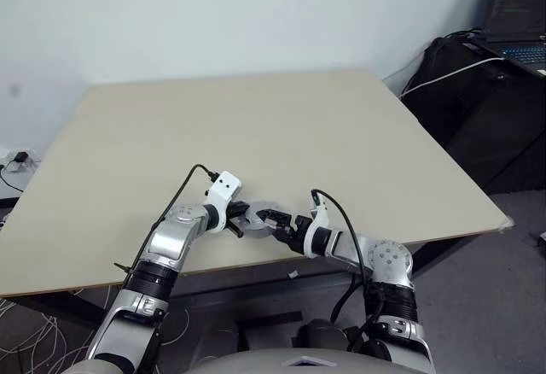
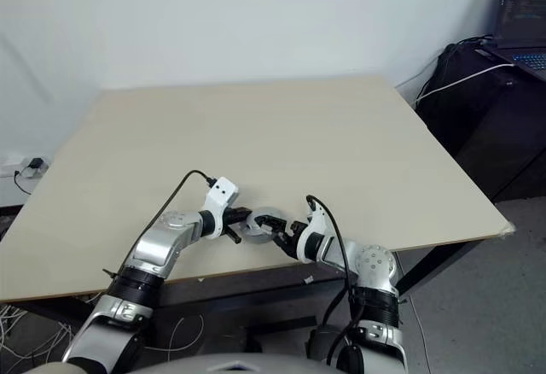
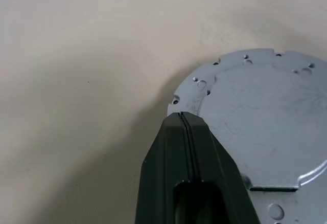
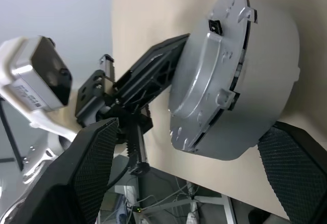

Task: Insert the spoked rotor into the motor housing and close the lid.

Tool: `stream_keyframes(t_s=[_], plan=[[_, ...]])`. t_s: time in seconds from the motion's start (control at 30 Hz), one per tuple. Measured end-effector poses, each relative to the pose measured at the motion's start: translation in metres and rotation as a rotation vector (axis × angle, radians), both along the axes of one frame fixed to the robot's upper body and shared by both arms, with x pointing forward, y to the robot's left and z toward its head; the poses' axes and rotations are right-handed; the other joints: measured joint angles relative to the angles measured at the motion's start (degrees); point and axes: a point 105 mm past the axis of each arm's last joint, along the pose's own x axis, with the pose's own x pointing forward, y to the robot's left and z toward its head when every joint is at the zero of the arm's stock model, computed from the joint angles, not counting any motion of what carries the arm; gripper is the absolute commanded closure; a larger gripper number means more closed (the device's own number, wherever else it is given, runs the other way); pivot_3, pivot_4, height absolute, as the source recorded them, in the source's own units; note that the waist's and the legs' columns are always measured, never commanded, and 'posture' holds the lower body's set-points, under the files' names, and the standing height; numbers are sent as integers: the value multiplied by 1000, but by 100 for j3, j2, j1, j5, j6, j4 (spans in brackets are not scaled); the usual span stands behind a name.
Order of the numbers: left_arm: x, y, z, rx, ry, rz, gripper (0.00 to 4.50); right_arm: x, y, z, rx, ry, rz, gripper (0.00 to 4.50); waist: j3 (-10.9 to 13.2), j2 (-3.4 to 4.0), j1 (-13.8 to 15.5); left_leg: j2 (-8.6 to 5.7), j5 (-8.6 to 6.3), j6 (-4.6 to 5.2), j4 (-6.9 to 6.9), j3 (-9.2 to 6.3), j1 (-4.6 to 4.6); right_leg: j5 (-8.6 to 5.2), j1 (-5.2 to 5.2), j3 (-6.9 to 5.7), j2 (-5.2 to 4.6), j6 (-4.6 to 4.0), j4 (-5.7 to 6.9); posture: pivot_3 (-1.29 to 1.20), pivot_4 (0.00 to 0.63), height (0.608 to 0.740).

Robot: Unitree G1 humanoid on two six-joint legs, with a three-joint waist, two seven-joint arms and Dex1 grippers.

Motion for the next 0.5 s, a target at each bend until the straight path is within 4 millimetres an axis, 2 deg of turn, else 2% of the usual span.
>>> stream_keyframes(t_s=[0.2, 0.33, 0.5], plan=[[0, 1, 0, 0, 1, 3, 4500, -1, 2, -1, 1, 7, 11, 54, 0, 0, 11, 1, 0, 0, 0, 0, -1, -1, -1, 0, 1, 1, -1, 0, 0, 740], [0, -3, 1, -12, 1, -4, 4500, 9, -4, -8, -45, 33, -68, 54, 2, -1, 2, 1, 2, -4, 2, 0, 4, 14, 0, 2, 0, 1, -1, 0, 0, 740], [-1, -3, 0, -12, 2, -4, 4500, 19, -9, -4, -42, 7, -133, 54, 4, 4, 26, 1, 3, -5, 1, -6, 2, 14, -2, 1, 2, -1, -1, 0, 0, 740]])
